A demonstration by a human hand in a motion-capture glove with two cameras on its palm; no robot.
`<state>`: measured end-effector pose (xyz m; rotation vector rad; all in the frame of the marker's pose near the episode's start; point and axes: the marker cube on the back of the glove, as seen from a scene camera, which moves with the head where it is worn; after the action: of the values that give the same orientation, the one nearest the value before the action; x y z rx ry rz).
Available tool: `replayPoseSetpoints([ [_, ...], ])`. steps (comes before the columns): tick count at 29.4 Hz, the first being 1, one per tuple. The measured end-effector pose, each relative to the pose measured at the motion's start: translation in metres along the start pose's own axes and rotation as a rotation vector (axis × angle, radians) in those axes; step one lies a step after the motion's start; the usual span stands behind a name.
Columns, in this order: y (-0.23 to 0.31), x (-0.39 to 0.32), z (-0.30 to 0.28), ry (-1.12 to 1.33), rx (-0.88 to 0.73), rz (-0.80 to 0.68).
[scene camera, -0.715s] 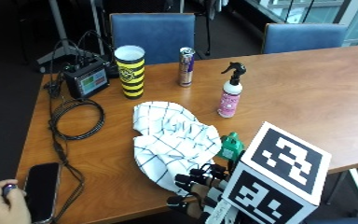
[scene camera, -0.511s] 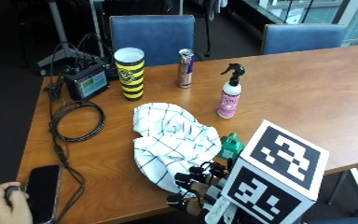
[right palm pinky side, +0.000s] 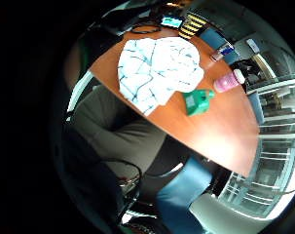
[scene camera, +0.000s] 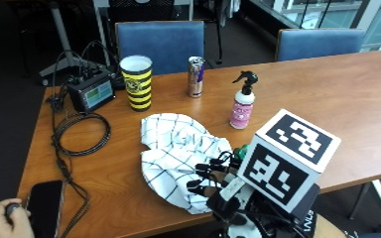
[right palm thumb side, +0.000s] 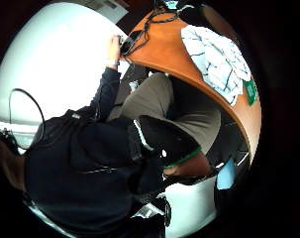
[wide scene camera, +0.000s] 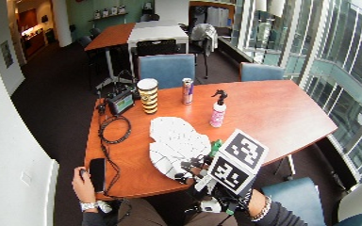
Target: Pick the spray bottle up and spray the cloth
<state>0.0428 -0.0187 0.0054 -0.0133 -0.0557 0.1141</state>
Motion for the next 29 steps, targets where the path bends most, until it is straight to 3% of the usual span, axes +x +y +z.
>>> replayPoseSetpoints([
  [20,-0.069,0.113,-0.032,0.014,0.088,0.241],
  [29,-0.097,0.191,-0.05,0.073,0.198,0.435],
])
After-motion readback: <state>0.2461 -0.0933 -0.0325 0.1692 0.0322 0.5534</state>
